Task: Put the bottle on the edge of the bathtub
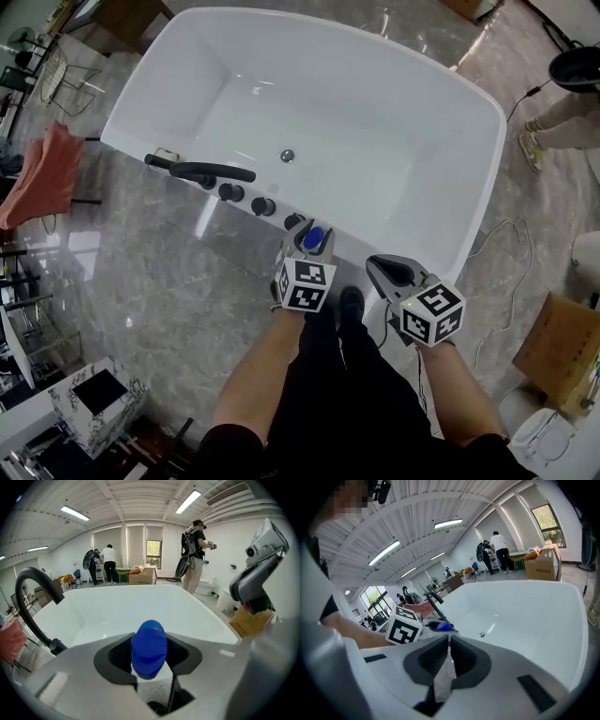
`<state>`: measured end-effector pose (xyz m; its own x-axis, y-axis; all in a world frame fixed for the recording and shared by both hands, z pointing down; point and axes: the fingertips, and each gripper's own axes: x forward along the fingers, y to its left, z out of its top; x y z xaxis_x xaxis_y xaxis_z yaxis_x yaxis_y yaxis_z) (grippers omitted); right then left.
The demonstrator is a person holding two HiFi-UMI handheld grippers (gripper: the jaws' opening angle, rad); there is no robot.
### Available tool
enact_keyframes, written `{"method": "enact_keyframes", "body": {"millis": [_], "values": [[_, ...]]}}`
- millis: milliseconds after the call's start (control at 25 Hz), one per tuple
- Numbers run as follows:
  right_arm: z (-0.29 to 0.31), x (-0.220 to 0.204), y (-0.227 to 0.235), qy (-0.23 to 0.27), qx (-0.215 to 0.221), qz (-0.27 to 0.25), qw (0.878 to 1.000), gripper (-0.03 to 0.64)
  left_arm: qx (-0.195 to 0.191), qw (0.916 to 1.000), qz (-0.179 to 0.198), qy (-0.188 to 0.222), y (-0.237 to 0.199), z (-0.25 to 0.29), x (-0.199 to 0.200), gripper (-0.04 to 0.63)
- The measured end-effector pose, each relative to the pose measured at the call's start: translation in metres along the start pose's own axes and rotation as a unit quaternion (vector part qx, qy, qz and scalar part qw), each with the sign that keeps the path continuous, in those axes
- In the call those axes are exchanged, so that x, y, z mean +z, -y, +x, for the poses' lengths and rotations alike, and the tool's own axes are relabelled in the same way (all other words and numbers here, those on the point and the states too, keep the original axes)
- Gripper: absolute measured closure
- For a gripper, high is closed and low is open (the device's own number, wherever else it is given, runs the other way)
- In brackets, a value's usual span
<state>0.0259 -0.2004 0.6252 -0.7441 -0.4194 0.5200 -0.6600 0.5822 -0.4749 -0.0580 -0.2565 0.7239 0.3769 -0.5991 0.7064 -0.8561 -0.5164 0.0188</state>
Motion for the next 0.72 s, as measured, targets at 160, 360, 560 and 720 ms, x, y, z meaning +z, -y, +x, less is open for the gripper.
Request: {"method": "enact_keyframes", "body": {"millis": [160,360,560,720], "values": [[-0.012,0.003,-0.006,0.003,0.001,-0.003,1.0,0.604,0.004,1.0,0.005,0.006,0.002,-0.011,0.014,0.422],[-0.026,0.007,-0.009,0.01,-0.001,0.0,1.0,0.604,0.008,0.9999,0.01,0.011,0.002,-0.028,0.029,0.42],[-0.036,0.023,-0.015,0.023,0.001,-0.007,1.0,0.604,0.015,0.9996,0.008,0.02,-0.005,-0.052,0.045,0.422],[-0.046,0.034,-0.023,0.033,0.008,-0.015,0.999,0.604,0.025,0.9991,-0.007,0.034,-0.007,-0.075,0.058,0.422]]}}
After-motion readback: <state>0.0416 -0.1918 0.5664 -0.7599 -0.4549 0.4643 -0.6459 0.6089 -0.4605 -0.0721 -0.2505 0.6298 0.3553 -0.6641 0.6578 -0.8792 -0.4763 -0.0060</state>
